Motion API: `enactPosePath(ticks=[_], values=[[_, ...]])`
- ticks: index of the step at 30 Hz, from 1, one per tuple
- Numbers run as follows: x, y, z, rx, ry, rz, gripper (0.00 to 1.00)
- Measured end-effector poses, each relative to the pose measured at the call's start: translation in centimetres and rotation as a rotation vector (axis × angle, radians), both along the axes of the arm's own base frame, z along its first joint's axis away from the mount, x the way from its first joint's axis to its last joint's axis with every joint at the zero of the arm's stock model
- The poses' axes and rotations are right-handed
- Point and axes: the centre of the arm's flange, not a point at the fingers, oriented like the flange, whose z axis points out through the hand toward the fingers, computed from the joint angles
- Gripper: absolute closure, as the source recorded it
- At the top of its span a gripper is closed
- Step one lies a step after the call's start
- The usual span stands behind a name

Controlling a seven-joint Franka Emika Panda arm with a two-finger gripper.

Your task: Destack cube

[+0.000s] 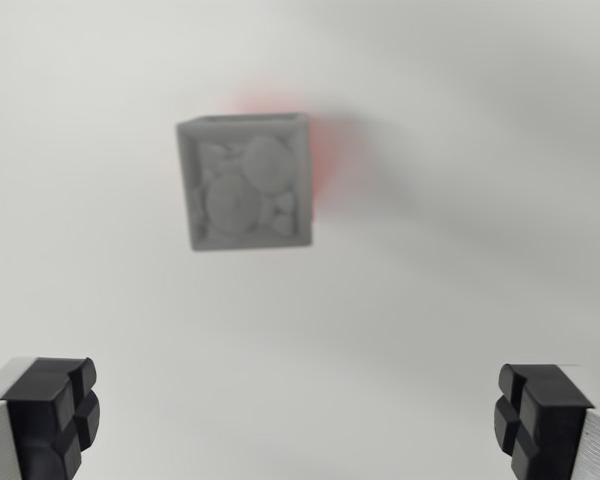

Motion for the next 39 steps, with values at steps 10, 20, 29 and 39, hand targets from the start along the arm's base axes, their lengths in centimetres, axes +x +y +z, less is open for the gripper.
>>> enactPosePath(ticks=[10, 20, 29, 39], values=[[0.3, 2.7, -1.9, 0.005, -0.007, 0.062, 0.00], [0.4, 2.5, -6.6, 0.004, -0.003, 0.064, 0.00], [0.4, 2.4, -10.0, 0.004, -0.004, 0.064, 0.00], [0.3, 2.5, -13.0, 0.004, -0.003, 0.065, 0.00]])
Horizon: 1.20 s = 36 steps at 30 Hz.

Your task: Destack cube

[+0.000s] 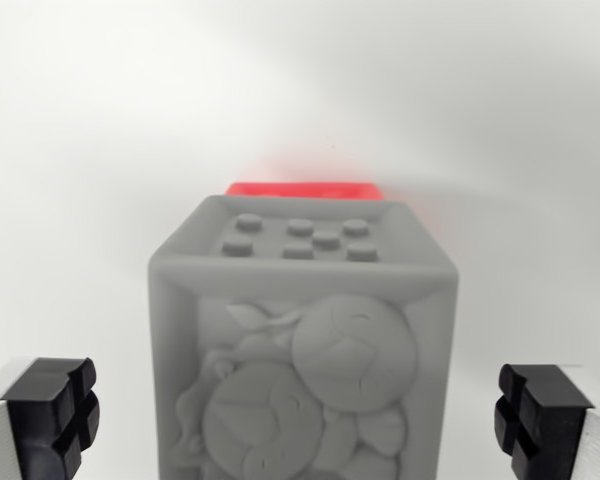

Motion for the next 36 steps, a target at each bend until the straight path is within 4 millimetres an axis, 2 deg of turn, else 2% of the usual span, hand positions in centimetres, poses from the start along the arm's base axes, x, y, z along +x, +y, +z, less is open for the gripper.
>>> enactPosePath(ticks=[8, 16, 17, 36], values=[[-0.1, 0.0, -1.7, 0.000, 0.000, -0.001, 0.00], [-0.1, 0.0, -2.5, -0.001, 0.001, 0.000, 0.00], [-0.1, 0.0, -2.5, -0.001, 0.001, 0.000, 1.00], [0.0, 0.0, -2.5, -0.001, -0.001, 0.000, 1.00]])
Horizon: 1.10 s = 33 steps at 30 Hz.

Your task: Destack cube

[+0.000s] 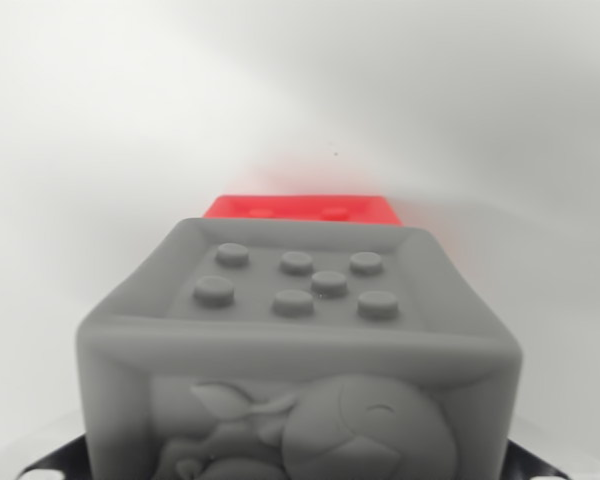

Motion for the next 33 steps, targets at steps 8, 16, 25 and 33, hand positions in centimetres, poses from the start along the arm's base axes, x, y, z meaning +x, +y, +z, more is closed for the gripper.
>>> enactPosePath(ticks=[8, 16, 25, 33], values=[[0.0, 0.0, 0.0, 0.000, 0.000, 0.000, 1.00], [0.0, 0.0, 0.0, 0.000, 0.000, 0.000, 1.00], [0.0, 0.0, 0.2, 0.000, -0.001, 0.000, 1.00], [0.1, 0.0, 1.3, -0.002, -0.004, 0.000, 1.00]])
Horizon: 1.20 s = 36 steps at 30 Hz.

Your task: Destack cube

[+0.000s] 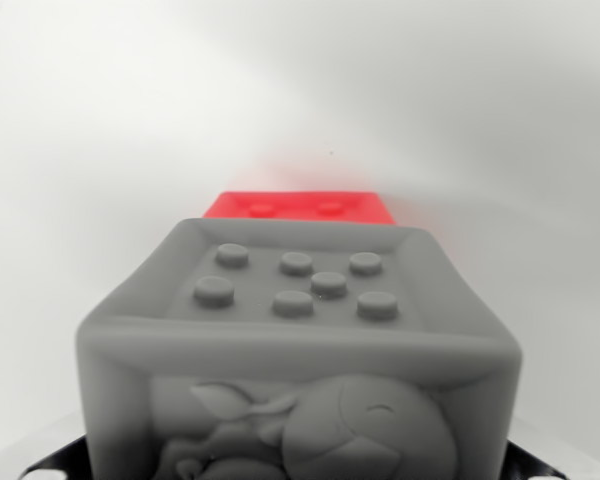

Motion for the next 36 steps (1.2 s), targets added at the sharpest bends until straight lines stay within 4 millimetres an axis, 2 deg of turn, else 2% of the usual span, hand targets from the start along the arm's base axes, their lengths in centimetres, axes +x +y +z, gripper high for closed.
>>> enactPosePath(ticks=[14, 36], values=[[0.0, 0.0, 2.4, -0.002, -0.001, 0.000, 1.00], [0.0, 0.0, 8.3, -0.004, -0.006, 0.000, 1.00]])
